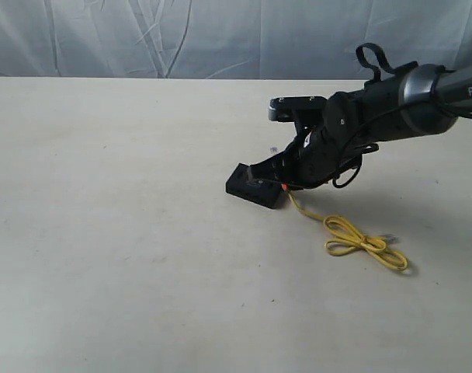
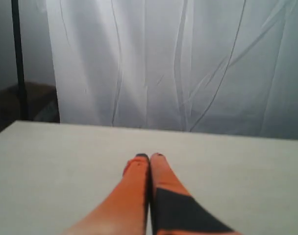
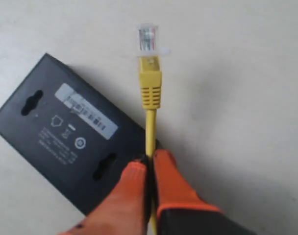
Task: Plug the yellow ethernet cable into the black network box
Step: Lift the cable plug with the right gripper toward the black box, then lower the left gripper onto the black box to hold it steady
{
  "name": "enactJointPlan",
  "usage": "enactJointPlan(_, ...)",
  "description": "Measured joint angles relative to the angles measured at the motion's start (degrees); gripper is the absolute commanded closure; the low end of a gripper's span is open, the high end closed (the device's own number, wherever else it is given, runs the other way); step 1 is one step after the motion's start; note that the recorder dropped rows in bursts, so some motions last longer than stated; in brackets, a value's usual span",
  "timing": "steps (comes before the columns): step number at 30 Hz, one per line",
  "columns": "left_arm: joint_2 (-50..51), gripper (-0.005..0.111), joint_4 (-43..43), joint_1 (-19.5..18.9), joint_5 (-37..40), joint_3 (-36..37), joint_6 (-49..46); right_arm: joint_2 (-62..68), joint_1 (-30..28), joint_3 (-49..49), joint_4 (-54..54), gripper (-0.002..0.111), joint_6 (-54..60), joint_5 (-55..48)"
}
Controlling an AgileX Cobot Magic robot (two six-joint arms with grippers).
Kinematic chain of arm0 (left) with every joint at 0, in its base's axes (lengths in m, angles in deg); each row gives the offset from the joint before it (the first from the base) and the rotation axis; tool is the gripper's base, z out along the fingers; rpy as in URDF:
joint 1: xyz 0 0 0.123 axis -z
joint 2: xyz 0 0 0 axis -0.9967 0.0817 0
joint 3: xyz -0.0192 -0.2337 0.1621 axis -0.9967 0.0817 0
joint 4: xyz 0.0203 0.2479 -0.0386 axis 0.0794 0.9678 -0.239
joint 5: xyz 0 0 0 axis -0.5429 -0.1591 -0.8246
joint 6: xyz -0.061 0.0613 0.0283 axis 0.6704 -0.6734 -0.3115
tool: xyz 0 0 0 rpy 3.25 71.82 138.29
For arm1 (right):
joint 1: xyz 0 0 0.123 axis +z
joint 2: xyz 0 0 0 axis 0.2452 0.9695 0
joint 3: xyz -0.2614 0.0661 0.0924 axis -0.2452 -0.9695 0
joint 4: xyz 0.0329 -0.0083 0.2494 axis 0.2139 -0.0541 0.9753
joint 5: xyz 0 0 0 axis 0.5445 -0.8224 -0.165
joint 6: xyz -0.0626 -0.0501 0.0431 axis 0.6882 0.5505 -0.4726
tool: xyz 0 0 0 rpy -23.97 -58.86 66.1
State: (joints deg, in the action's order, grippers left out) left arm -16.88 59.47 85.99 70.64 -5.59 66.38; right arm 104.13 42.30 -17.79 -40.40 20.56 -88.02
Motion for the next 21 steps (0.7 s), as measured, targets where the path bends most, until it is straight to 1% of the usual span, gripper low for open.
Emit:
enactJointPlan(2,5.0,0.107,0.0,0.0,3.8,-3.2,-0.8,0.3,0.1,0.8,0.0,0.109,0.2,-0.1)
enactJointPlan(5,13.7,0.107,-1.3,0.0,12.2,-9.5,-5.1,0.4,0.5,2.7,0.0,0.109,0.5,-2.0)
enactJointPlan(8,24.1,0.107,-6.4,0.0,19.8,-15.5,-14.8,0.3,0.5,5.7,0.0,0.109,0.6,-3.9)
enactJointPlan(9,31.0,0.107,-10.9,0.0,22.8,-18.7,-21.5,-0.1,0.5,7.4,0.0,0.109,0.6,-5.0)
enactJointPlan(10,34.9,0.107,-13.4,0.0,23.9,-20.4,-25.0,-0.1,0.5,8.4,0.0,0.109,0.6,-5.1)
enactJointPlan(11,43.0,0.107,-18.0,0.0,24.8,-23.1,-30.9,0.0,0.6,10.0,-0.5,0.109,0.6,-5.1)
enactJointPlan(12,47.0,0.107,-20.0,0.0,24.9,-24.4,-33.8,0.3,0.6,10.6,-0.5,0.109,0.6,-5.1)
enactJointPlan(13,54.1,0.107,-23.3,0.0,24.9,-26.4,-38.7,1.6,0.6,11.5,-0.6,0.109,0.6,-4.8)
enactJointPlan(15,63.0,0.107,-28.0,0.0,24.9,-28.3,-44.1,4.8,0.6,12.0,-0.4,0.109,0.6,-3.7)
enactJointPlan(17,69.7,0.107,-32.1,1.7,24.9,-29.7,-48.7,7.2,0.6,12.3,0.2,0.109,0.6,-2.0)
enactJointPlan(19,74.0,0.107,-35.1,4.4,23.4,-31.0,-51.9,7.5,0.6,12.6,1.0,0.109,0.6,-1.1)
enactJointPlan(21,77.9,0.107,-36.2,7.4,22.3,-33.4,-53.2,7.7,1.0,12.8,1.3,0.109,1.0,-1.1)
